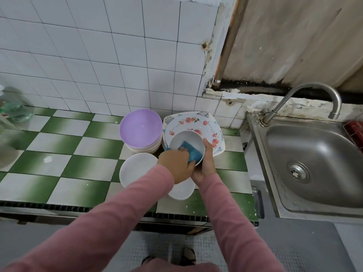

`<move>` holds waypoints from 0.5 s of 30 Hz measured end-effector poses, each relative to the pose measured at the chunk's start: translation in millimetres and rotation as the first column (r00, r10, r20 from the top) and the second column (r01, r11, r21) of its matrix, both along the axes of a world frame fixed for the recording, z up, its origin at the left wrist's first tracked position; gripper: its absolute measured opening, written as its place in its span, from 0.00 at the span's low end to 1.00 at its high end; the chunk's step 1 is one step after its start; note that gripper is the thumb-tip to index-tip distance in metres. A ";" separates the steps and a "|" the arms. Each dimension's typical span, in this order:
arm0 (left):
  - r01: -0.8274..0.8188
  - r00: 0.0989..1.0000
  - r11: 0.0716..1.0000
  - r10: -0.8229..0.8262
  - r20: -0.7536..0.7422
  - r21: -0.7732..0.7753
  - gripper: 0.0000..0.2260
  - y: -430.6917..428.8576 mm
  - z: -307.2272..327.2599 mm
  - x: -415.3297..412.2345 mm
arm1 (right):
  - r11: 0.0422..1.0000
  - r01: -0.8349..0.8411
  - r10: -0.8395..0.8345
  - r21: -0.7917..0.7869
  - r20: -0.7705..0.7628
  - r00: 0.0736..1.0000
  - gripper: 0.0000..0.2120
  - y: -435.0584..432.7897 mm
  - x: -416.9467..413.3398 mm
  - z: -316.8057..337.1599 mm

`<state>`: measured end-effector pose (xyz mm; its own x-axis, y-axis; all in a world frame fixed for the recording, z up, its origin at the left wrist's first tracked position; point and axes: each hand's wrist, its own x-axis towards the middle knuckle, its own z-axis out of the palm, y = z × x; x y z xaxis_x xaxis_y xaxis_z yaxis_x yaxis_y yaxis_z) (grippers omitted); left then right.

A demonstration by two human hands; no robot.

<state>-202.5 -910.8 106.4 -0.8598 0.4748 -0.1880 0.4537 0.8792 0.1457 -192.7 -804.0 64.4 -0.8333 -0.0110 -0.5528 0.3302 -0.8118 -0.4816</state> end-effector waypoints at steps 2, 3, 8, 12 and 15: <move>-0.121 0.968 0.969 0.066 0.244 0.216 0.20 3.8 4.1 1.0 | 1.000 0.015 -0.014 -0.020 0.019 1.000 0.32 -4.5 0.8 -4.1; -0.209 0.919 0.919 0.068 0.388 0.334 0.18 5.6 6.5 1.8 | 0.998 0.038 -0.037 -0.047 0.022 0.999 0.30 -7.5 1.6 -5.1; -0.332 0.851 0.796 0.023 0.524 0.506 0.25 13.6 8.3 0.8 | 0.994 0.085 -0.086 -0.074 -0.016 0.996 0.21 -13.9 -0.8 -1.7; -0.254 0.928 0.878 0.103 0.358 0.406 0.28 15.5 4.7 0.1 | 0.997 0.071 -0.071 -0.005 -0.052 0.996 0.24 -16.4 -5.4 0.6; -0.201 0.920 0.911 0.050 0.388 0.359 0.27 10.2 2.7 -8.6 | 0.998 0.054 -0.055 -0.037 -0.038 0.998 0.24 -13.7 -5.1 -2.5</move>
